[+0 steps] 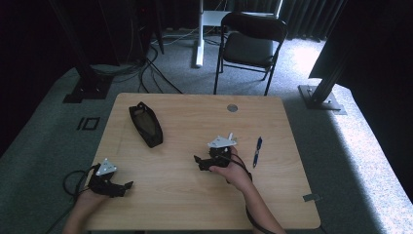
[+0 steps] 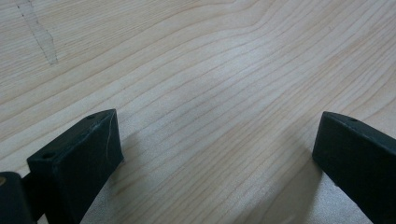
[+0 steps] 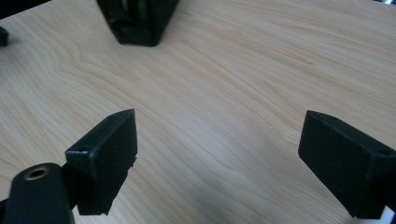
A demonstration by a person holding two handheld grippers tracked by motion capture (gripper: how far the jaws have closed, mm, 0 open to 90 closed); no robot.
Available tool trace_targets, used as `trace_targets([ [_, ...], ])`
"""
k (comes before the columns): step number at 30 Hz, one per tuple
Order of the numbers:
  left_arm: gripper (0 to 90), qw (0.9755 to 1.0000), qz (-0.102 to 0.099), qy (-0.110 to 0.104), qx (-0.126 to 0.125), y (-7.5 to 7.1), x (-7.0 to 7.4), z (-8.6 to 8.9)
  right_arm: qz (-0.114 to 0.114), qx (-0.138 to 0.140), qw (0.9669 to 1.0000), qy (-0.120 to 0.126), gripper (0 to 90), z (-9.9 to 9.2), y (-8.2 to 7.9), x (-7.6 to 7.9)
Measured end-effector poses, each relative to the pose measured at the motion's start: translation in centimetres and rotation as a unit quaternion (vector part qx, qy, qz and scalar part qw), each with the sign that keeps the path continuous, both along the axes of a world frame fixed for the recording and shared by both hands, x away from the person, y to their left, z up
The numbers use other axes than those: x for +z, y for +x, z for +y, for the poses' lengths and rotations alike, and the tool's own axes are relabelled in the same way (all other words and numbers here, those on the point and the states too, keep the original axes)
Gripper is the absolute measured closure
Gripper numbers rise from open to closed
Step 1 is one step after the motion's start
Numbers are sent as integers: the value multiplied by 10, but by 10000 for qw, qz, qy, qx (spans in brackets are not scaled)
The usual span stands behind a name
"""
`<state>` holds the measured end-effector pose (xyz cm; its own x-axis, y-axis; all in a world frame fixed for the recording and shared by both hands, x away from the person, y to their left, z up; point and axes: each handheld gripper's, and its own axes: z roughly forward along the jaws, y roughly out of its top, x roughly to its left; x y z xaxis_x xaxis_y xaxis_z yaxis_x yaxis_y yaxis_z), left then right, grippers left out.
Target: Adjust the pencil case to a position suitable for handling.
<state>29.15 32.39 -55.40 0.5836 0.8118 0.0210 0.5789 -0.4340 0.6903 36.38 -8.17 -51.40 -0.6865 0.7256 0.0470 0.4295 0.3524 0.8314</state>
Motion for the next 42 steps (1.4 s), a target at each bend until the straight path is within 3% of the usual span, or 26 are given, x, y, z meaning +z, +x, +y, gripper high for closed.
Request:
trace_targets([
  [20,16,10000,0,0,0,0,0,0,-69,509,9986,150,133,71,4,-1],
  [42,16,10000,0,-1,-2,0,0,0,-123,632,9977,192,141,130,19,-4],
])
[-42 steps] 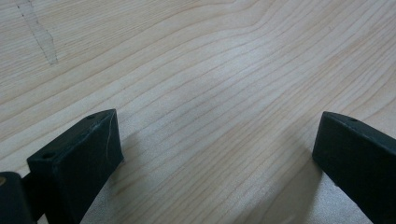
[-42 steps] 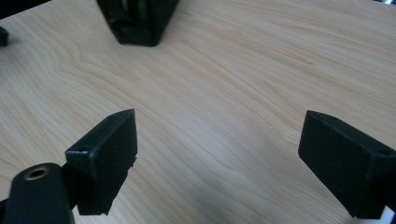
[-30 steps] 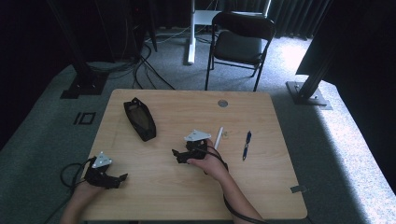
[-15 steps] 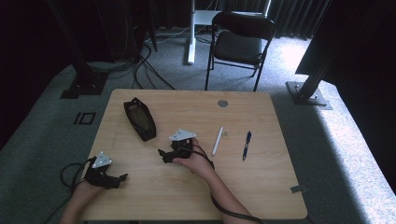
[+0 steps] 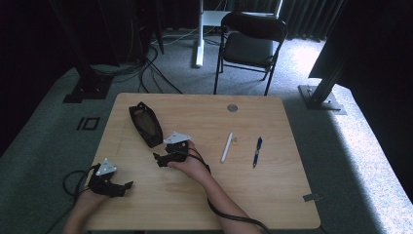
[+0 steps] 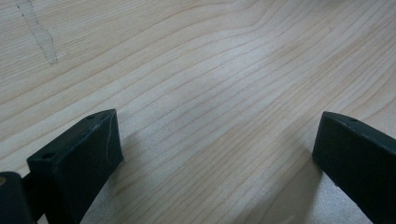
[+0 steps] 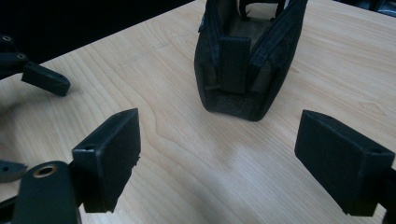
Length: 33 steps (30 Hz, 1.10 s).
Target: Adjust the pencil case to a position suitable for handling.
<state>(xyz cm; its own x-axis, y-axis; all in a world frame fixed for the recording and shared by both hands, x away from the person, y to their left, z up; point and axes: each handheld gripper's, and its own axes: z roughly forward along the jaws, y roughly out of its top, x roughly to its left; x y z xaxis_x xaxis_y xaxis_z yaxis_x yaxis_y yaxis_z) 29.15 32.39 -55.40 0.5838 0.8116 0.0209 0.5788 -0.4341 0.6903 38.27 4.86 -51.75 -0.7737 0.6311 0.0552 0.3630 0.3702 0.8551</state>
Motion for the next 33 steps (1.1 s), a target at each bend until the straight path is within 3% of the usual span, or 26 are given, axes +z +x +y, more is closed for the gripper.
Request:
trace_targets([
  [7,16,10000,-2,-1,4,0,0,0,-165,14,9999,-30,217,10,6,1],
  [10,16,10000,-2,-2,5,0,0,0,-265,-25,9995,-188,365,12,9,4],
  [18,16,10000,-3,-5,6,0,0,0,-325,-26,9994,-135,390,22,16,10],
  [28,16,10000,0,-5,5,0,0,0,-75,-186,9998,-69,511,33,27,11],
  [31,16,10000,-2,-3,4,0,0,0,51,-295,9996,-7,582,34,31,9],
  [33,16,10000,-2,-4,4,0,0,0,43,-318,9994,-114,695,35,33,8],
])
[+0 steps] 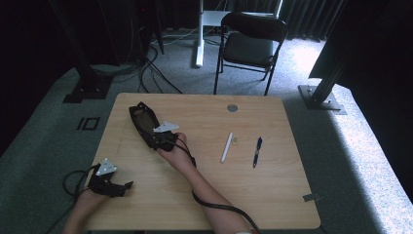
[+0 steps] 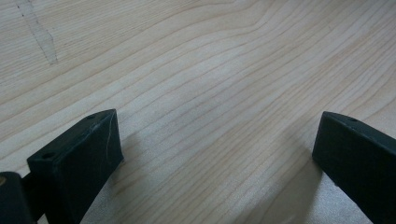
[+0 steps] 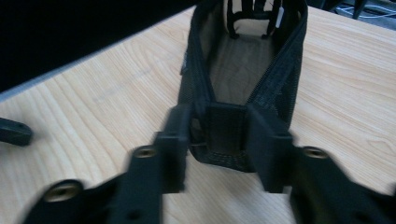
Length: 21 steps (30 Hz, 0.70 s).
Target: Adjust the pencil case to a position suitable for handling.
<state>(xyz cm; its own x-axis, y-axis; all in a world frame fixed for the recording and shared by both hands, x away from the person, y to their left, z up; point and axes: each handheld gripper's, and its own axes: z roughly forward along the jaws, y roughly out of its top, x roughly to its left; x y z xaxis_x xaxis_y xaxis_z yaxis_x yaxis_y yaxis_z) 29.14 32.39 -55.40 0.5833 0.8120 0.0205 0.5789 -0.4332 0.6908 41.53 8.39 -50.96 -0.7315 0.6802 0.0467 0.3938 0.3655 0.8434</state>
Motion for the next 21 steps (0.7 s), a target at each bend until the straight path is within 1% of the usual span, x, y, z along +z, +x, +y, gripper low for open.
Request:
trace_targets([
  [1,16,10000,2,-1,1,0,0,0,-66,-19,10000,-16,725,0,0,0],
  [2,16,10000,0,0,-2,0,0,0,-47,-37,10000,28,730,-1,1,0],
  [3,16,10000,1,0,-1,0,0,0,-16,-48,10000,23,733,-2,1,-1],
  [5,16,10000,0,1,-1,0,0,0,-23,-43,10000,-31,735,-4,1,0],
  [8,16,10000,0,1,-1,0,0,0,4,-30,10000,-20,736,-8,-1,0],
  [15,16,10000,-1,2,0,0,0,0,82,52,10000,15,738,-23,-8,0],
  [17,16,10000,-2,1,0,0,0,0,90,69,9999,-20,739,-26,-10,1],
  [21,16,10000,0,4,-1,0,0,0,108,80,9999,12,739,-40,-16,1],
])
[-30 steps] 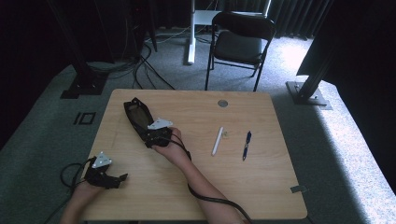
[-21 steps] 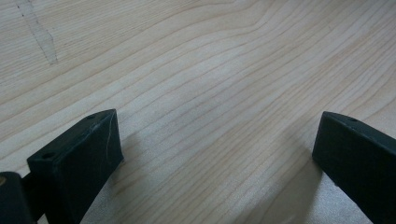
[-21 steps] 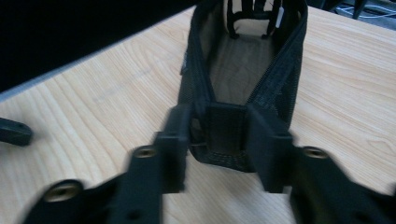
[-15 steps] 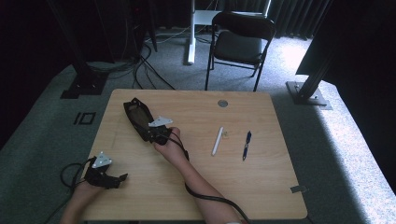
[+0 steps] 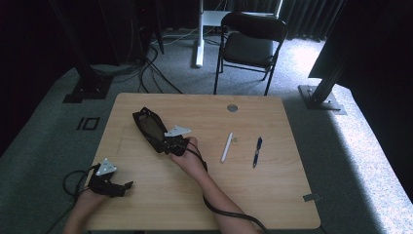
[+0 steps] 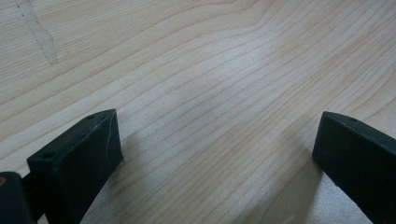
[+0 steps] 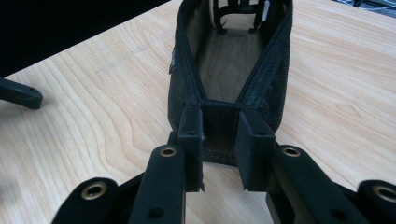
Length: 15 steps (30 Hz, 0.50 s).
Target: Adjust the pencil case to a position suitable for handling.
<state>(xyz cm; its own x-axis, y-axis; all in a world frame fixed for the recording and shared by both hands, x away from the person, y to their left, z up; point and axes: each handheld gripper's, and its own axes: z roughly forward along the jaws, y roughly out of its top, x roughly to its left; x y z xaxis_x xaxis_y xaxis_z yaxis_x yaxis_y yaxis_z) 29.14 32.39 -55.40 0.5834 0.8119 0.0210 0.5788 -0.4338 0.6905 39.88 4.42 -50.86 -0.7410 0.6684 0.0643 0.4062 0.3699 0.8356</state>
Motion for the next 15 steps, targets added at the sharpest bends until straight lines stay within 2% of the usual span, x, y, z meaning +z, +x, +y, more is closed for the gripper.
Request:
trace_targets([
  [15,16,10000,0,0,0,0,0,0,89,11,9999,45,739,-45,-22,0],
])
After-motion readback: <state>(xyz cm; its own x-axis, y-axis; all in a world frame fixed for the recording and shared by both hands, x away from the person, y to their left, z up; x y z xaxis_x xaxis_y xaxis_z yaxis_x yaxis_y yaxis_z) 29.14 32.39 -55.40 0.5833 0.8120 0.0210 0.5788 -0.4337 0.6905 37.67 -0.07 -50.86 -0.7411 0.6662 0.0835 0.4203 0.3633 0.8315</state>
